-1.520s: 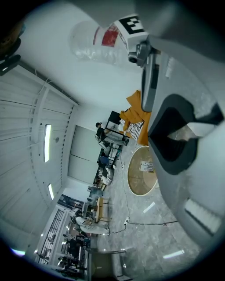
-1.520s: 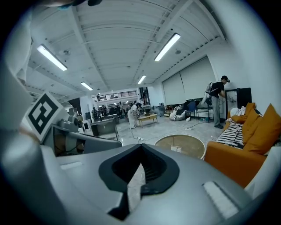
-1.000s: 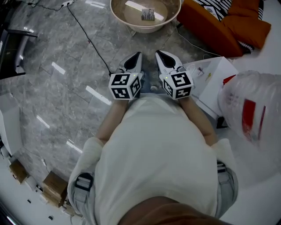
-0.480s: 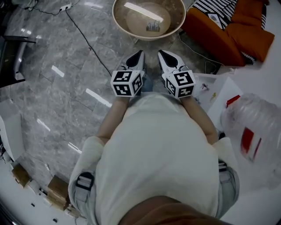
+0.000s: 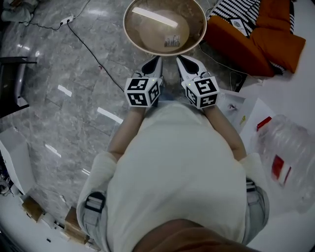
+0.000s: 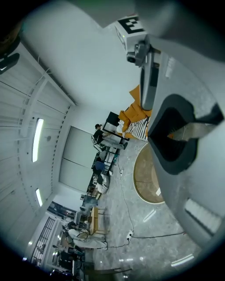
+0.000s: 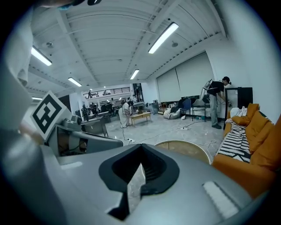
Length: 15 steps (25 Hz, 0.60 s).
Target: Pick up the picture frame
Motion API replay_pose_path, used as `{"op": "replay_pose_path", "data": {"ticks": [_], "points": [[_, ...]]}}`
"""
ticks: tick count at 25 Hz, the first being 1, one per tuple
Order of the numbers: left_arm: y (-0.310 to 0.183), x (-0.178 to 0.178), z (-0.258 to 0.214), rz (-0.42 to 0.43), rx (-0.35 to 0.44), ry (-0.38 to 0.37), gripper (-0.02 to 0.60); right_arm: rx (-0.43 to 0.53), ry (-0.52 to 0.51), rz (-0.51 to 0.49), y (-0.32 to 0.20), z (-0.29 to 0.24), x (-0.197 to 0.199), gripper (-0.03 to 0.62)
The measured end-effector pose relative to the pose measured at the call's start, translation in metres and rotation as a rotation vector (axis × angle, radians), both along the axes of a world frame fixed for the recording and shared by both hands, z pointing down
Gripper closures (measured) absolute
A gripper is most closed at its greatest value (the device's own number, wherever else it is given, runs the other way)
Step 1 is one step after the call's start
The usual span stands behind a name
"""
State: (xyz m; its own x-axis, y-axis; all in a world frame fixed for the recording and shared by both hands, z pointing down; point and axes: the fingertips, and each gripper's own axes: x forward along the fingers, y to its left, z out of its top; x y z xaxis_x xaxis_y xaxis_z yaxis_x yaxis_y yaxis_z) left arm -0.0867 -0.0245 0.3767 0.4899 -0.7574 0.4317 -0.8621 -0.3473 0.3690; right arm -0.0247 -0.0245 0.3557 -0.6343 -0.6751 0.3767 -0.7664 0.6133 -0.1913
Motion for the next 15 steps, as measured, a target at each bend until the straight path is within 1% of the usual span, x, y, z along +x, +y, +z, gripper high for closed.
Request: {"op": "replay_pose_path", "data": {"ticks": [6, 11, 15], "points": [[-0.036, -0.012, 0.005, 0.043, -0.006, -0.01, 0.581, -0.004, 0.002, 0.044, -0.035, 0.005, -0.01, 0.595], [-0.058, -0.017, 0.017, 0.062, -0.025, -0.012, 0.581, -0.03, 0.002, 0.1, -0.06, 0.018, -0.005, 0.595], [-0.071, -0.019, 0.033, 0.067, -0.052, -0.007, 0.581, -0.033, 0.035, 0.121, -0.077, 0.032, 0.0, 0.595]]}}
